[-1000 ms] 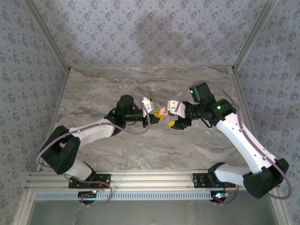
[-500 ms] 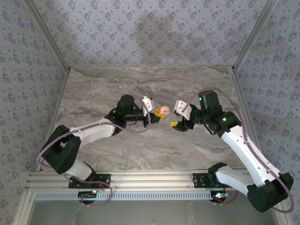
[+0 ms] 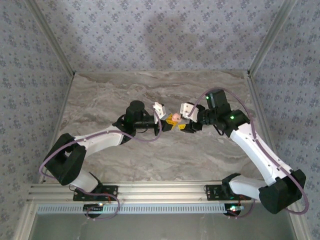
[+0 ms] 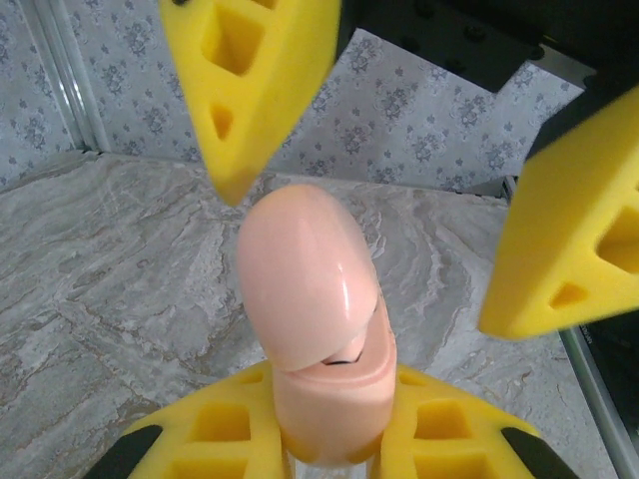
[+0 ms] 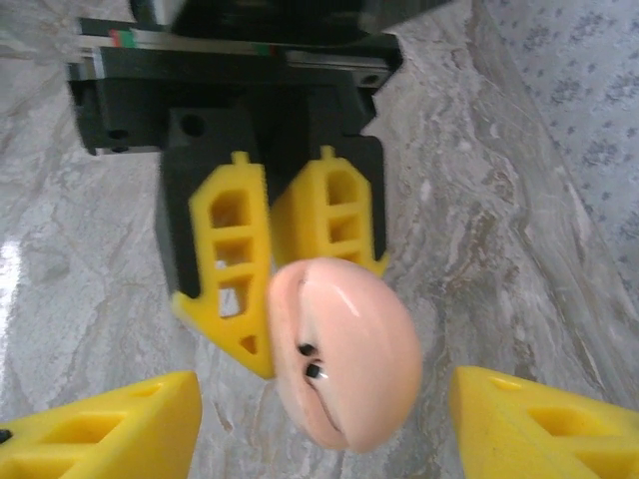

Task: Insert the wireless bluetooth earbuds into the charging case

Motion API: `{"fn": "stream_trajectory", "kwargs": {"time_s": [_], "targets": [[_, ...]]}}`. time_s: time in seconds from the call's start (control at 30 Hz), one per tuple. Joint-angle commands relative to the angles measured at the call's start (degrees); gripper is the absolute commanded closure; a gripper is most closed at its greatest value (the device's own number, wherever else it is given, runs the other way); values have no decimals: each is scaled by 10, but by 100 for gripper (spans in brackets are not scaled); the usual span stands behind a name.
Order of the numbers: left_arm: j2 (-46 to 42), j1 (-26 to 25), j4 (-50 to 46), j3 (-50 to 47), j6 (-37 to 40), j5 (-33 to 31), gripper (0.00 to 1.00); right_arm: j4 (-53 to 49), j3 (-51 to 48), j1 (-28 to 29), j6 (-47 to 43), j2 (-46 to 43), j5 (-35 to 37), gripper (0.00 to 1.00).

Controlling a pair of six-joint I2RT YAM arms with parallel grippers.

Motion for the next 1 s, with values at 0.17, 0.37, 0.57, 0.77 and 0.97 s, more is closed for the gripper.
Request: {"fn": "stream_trajectory", "kwargs": {"time_s": [0.17, 0.37, 0.57, 0.77, 0.97], "targets": [[1, -5, 18, 13, -8, 1, 96, -68, 9, 29, -21, -22, -18, 45], [3, -4, 28, 11, -19, 5, 96, -82, 0, 50, 2, -30, 23, 50], [1, -3, 14, 8, -45, -20, 96, -8, -23, 9, 107, -73, -15, 39], [3, -1, -53, 33, -125, -69, 95, 109, -70, -54, 288, -108, -26, 36], [14, -2, -181, 77, -238, -111, 95, 154, -112, -68, 509, -95, 66, 31]]}}
